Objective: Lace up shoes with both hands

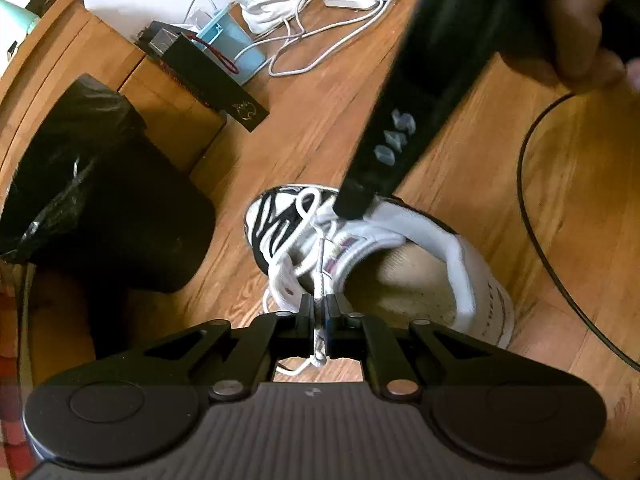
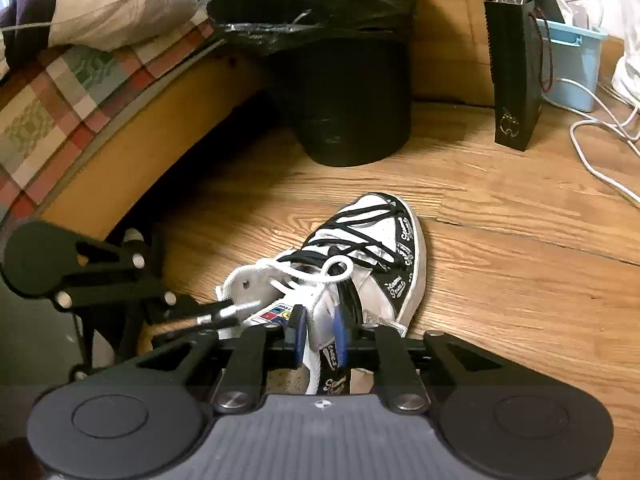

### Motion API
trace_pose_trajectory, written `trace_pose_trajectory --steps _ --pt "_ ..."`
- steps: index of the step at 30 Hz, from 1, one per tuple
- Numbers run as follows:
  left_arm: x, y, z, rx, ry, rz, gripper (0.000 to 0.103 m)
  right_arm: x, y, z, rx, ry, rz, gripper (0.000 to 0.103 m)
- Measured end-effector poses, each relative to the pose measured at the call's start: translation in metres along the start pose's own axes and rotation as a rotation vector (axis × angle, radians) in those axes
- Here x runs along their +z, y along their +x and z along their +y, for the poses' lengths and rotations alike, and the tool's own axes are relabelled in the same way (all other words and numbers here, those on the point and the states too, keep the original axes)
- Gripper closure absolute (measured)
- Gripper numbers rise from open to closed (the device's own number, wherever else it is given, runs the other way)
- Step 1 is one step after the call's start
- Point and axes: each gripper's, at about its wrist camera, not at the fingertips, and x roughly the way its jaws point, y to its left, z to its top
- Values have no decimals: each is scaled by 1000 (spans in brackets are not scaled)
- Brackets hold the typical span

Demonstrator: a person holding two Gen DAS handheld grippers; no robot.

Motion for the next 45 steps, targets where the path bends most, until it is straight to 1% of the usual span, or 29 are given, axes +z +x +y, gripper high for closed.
trace_pose_trajectory --steps 1,2,6,9,13,15,18,22,31,45 --pt "3 0 0 1 10 5 97 0 2 -1 3 8 -1 83" --pt "6 0 0 3 19 9 97 0 2 -5 17 43 -6 83" --pt "16 11 1 -19 54 65 97 -8 0 -36 116 253 -40 83" --pt "19 17 -1 -9 80 81 97 -14 0 -52 174 352 -54 83" --pt "24 26 -7 -17 157 83 97 -21 2 -67 240 447 -70 83" --pt "24 28 -9 -20 176 79 97 -23 3 -71 266 470 -77 83" --pt "23 33 -10 -19 187 85 97 -22 3 -72 276 451 -82 83" --pt "23 34 -12 -24 200 83 97 -24 3 -73 287 462 -88 82" --pt "25 39 -3 -31 163 47 97 -25 3 -73 290 453 -89 82" --pt "27 43 6 -38 127 23 97 -26 1 -72 288 451 -88 82"
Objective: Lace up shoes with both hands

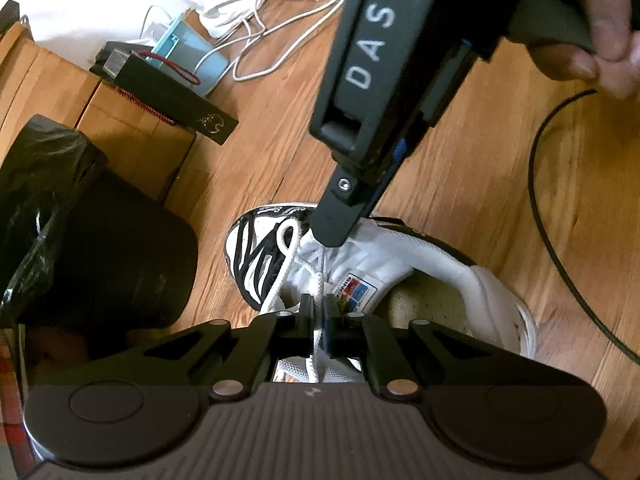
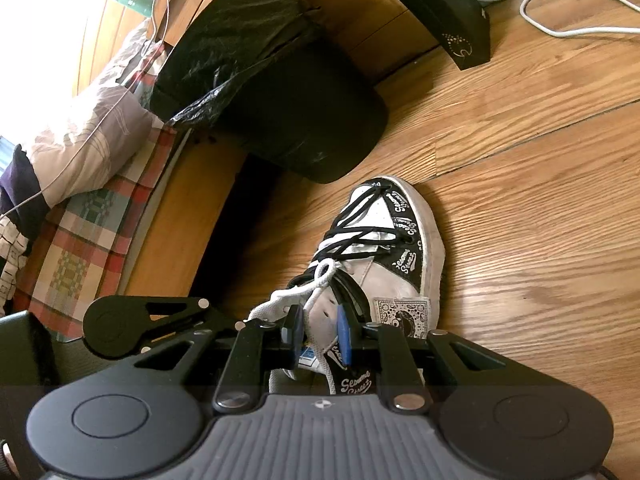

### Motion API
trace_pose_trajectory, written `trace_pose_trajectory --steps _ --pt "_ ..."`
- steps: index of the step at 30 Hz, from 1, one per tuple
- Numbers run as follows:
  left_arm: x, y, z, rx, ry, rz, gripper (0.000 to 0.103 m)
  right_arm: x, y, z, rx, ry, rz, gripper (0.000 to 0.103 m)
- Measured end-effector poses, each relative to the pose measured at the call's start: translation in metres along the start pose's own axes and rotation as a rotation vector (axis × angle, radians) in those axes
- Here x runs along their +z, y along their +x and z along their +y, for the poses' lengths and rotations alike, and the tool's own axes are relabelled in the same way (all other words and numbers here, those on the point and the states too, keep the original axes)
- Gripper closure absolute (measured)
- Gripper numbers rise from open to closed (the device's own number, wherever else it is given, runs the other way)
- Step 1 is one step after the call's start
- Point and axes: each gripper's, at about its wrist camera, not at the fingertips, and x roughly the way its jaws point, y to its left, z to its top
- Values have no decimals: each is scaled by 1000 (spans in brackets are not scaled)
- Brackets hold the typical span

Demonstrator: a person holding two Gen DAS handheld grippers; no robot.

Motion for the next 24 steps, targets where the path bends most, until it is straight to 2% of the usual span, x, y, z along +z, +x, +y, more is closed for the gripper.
trace_pose_trajectory --steps 13,17,24 --pt "8 8 -1 -8 -17 -21 97 1 -3 -1 18 28 -6 81" --pt "11 9 0 -12 -31 -26 97 3 -11 -3 22 66 -57 81" --pt "12 12 0 -19 -53 -32 97 9 -6 -8 -69 134 -70 77"
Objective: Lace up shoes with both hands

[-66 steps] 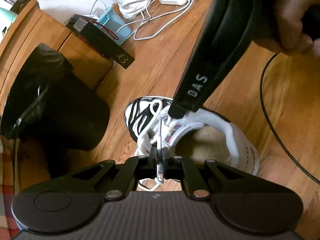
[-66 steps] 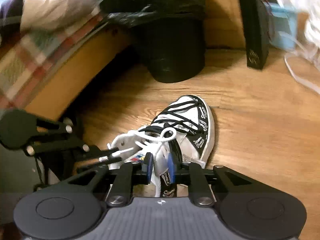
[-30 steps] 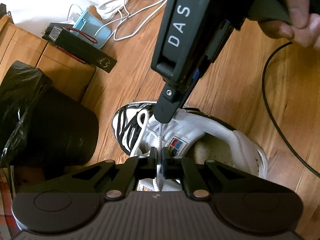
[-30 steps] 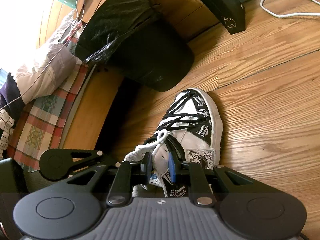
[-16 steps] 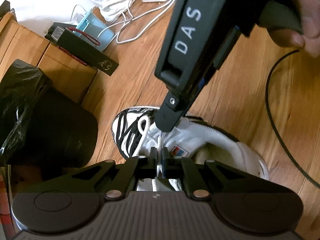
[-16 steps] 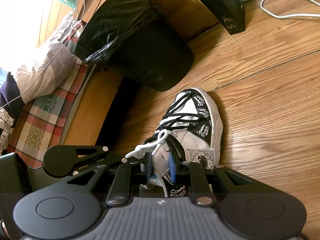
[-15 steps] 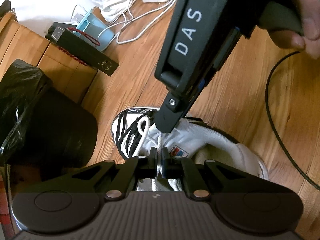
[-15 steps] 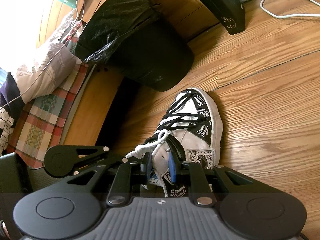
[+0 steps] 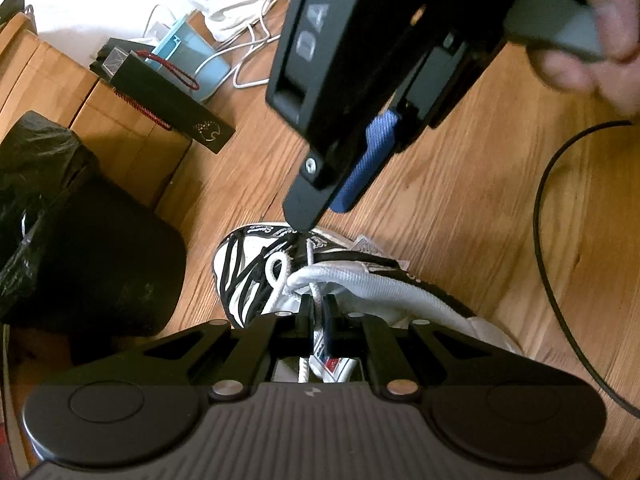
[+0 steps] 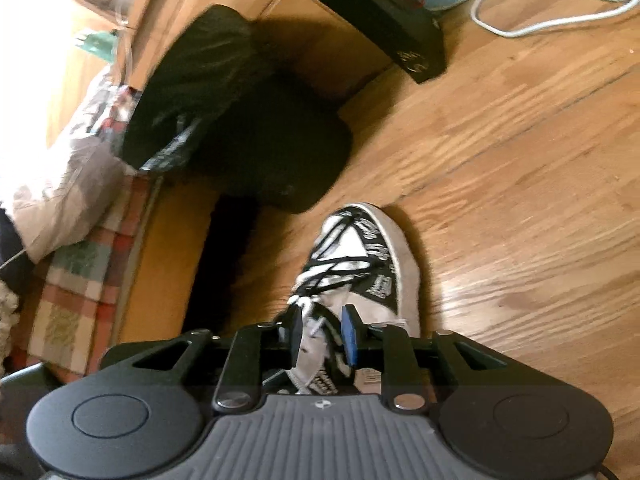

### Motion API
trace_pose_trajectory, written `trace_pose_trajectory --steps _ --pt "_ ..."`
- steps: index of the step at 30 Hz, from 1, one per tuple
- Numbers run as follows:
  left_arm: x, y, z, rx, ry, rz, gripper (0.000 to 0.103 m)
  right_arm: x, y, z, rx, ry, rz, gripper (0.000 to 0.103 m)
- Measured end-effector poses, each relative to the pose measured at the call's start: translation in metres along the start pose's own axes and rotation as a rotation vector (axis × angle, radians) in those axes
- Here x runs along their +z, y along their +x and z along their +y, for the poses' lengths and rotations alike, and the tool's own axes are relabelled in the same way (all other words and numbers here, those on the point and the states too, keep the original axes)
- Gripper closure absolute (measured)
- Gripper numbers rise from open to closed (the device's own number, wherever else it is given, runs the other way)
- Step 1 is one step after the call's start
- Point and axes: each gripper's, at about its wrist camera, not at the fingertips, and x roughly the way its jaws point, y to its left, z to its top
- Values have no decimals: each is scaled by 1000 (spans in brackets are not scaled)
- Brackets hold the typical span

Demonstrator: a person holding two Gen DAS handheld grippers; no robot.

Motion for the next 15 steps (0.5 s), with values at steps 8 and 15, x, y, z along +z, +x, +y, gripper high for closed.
trace_pose_trajectory --steps 8,15 --pt "3 2 1 0 -13 0 97 -2 12 0 -3 55 -5 77" --pt "3 2 1 4 -18 -9 97 -4 16 0 4 65 -5 77"
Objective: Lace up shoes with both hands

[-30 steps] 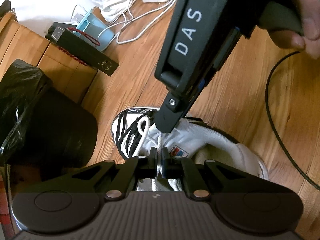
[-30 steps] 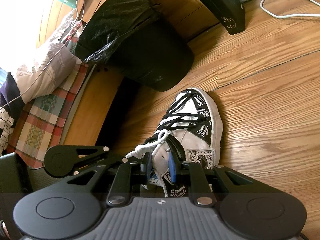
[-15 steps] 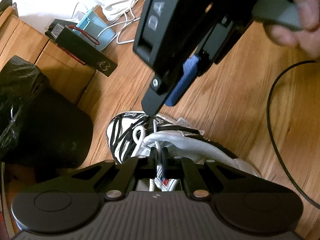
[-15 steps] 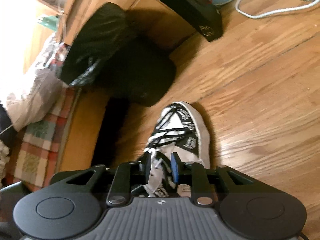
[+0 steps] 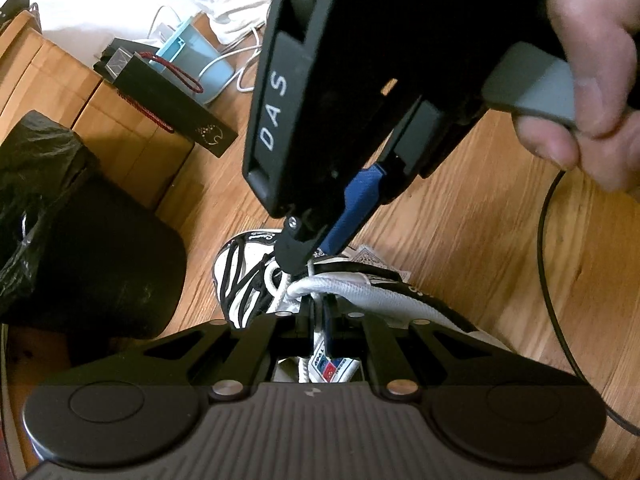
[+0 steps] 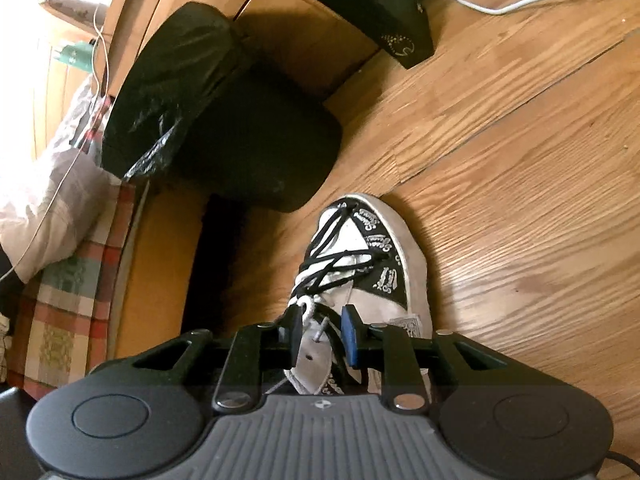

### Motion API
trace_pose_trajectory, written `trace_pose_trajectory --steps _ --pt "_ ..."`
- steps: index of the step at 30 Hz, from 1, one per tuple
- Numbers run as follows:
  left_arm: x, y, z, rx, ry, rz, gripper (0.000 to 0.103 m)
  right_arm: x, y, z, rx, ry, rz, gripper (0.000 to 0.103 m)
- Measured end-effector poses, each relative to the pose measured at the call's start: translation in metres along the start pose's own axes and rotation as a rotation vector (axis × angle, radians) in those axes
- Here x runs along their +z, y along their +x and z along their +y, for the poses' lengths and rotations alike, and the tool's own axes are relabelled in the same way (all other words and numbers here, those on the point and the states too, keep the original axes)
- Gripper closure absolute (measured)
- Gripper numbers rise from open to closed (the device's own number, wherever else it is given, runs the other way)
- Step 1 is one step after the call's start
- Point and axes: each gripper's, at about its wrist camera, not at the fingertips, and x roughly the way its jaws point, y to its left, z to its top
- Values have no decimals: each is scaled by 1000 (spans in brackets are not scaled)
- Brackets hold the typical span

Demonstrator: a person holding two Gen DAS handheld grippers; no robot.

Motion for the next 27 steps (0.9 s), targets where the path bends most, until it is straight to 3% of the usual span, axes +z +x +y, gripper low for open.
trace_pose_trajectory --steps 7,9,11,18,20,22,27 --pt "-1 0 2 -3 -11 -3 97 -3 6 5 2 -15 9 82" --pt "-1 0 3 -2 -15 -3 97 -3 7 4 -4 0 3 94" --pt "-1 0 3 -3 -19 -3 97 -2 8 1 -7 28 3 97" --pt "-2 -1 2 -2 -27 -2 93 -4 7 6 -9 -2 -10 99" --pt "-3 -3 1 3 -29 -2 89 -4 6 9 -19 -22 -14 99" --pt "-4 -7 1 19 -33 -12 76 -4 5 12 -30 -47 -19 100" --pt "-10 -19 4 20 -74 -30 68 -3 3 18 -56 -95 -21 100"
